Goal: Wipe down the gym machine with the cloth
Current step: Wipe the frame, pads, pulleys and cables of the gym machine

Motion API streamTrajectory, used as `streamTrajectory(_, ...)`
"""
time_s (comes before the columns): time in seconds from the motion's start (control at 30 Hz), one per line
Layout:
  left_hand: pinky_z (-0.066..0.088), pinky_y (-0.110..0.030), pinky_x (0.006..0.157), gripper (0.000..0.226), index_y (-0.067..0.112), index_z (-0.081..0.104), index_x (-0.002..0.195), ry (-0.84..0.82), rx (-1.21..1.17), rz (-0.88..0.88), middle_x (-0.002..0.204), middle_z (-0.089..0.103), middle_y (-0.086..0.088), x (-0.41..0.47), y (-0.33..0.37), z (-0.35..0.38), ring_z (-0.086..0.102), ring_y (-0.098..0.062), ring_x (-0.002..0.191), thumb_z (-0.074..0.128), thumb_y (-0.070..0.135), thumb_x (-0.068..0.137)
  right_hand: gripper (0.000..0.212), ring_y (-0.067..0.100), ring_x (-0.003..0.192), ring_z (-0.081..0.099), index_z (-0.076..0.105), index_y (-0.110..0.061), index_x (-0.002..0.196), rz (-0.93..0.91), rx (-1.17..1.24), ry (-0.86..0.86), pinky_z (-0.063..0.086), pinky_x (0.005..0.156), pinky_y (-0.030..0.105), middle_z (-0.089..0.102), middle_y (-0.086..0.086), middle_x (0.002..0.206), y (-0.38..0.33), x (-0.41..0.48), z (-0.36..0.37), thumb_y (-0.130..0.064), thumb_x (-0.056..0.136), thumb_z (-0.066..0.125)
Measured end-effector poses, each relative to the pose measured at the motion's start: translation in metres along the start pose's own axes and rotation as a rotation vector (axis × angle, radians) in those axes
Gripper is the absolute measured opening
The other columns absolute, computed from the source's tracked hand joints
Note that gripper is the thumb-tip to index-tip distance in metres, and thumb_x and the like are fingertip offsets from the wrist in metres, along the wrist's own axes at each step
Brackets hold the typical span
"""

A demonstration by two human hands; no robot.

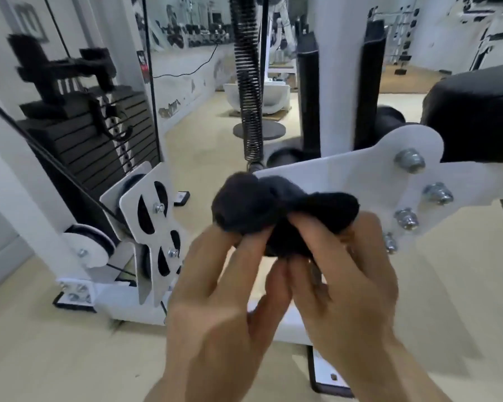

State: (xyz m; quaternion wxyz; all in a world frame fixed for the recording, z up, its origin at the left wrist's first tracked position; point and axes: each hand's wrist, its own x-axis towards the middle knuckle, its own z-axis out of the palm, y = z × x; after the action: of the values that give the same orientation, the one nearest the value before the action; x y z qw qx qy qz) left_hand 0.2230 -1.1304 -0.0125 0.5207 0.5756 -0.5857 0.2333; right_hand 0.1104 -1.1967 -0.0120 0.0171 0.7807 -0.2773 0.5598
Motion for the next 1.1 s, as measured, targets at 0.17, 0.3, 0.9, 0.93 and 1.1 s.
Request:
streamTrajectory(0.17, 0.052, -0.020, 0.076, 0.017, 0.020, 0.071, 0.101, -0.069, -0.212, -0.338, 0.095, 0.069, 0.010, 0.053, -0.015, 0.007, 0.063, -0.007, 0.087, 0.067, 0.019, 0.085, 0.021, 0.031, 0.066, 0.059, 0.074, -0.006, 0.100, -0.037, -0.250, -0.011, 0.050, 0.049, 0.035, 0.065, 0.011, 0.084, -0.007, 0.035, 0.027, -0.005, 0.080, 0.071)
streamTrajectory(0.3, 0.049, -0.028, 0.056, 0.010, 0.010, 0.074, 0.082, 0.068, -0.715, -0.654, 0.068, 0.069, -0.003, 0.045, -0.020, 0.014, 0.060, -0.015, 0.060, 0.066, 0.003, 0.083, 0.010, 0.028, 0.060, 0.057, 0.073, -0.003, 0.086, -0.153, -0.263, -0.034, 0.044, 0.042, 0.033, 0.066, 0.010, 0.080, -0.003, 0.031, 0.026, 0.000, 0.080, 0.066)
streamTrajectory(0.9, 0.049, -0.036, 0.096, 0.044, 0.037, 0.045, 0.126, 0.085, -0.314, -0.700, 0.119, 0.058, 0.005, 0.012, -0.128, -0.065, 0.055, -0.010, 0.115, 0.062, 0.039, 0.086, 0.038, 0.011, 0.092, 0.065, 0.057, -0.039, 0.130, 0.794, 1.018, -0.307, 0.056, 0.079, 0.021, 0.069, -0.011, 0.109, -0.078, 0.029, 0.155, -0.029, 0.094, 0.046)
streamTrajectory(0.93, 0.050, -0.032, 0.094, 0.036, 0.036, 0.047, 0.125, -0.022, -0.411, -0.723, 0.114, 0.062, 0.007, 0.021, -0.134, -0.063, 0.058, -0.008, 0.111, 0.058, 0.035, 0.091, 0.037, 0.011, 0.101, 0.062, 0.055, -0.038, 0.131, 0.751, 0.951, -0.328, 0.053, 0.090, 0.028, 0.065, -0.006, 0.115, -0.085, 0.032, 0.169, -0.031, 0.096, 0.046)
streamTrajectory(1.1, 0.037, -0.011, 0.056, 0.015, 0.028, 0.054, 0.082, -0.051, -0.183, -0.653, 0.065, 0.054, 0.010, 0.030, -0.150, -0.057, 0.048, -0.004, 0.058, 0.053, 0.024, 0.096, 0.019, 0.018, 0.077, 0.057, 0.059, -0.022, 0.096, 0.711, 0.630, -0.286, 0.039, 0.066, 0.031, 0.061, 0.001, 0.082, -0.096, 0.021, 0.203, -0.025, 0.098, 0.041)
